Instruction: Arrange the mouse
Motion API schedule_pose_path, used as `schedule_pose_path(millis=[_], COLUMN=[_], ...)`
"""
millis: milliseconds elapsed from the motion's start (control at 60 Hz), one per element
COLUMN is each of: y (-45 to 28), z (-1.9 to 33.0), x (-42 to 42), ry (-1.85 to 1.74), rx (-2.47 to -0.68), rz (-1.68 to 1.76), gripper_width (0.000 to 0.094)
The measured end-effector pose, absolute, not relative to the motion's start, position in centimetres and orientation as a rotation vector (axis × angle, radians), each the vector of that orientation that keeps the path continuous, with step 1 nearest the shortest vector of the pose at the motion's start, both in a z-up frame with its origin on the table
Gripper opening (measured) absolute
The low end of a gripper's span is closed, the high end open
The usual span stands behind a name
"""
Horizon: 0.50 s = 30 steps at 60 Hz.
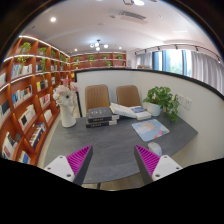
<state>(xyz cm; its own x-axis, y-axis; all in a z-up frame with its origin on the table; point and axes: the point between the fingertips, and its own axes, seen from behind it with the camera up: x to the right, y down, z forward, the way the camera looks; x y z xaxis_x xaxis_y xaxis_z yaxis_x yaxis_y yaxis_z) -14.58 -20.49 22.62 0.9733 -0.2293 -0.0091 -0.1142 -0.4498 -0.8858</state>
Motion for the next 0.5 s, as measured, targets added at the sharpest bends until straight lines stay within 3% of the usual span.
schedule_pose_path(millis=[267, 500], y=[-20.4, -24.6], z=[18.3, 9.6], x=[-12.2, -1.7], ry=[0.103, 0.05], rx=[-2.103, -2.288], rz=[-0.08, -0.096], gripper_width=[0.0838, 0.0839])
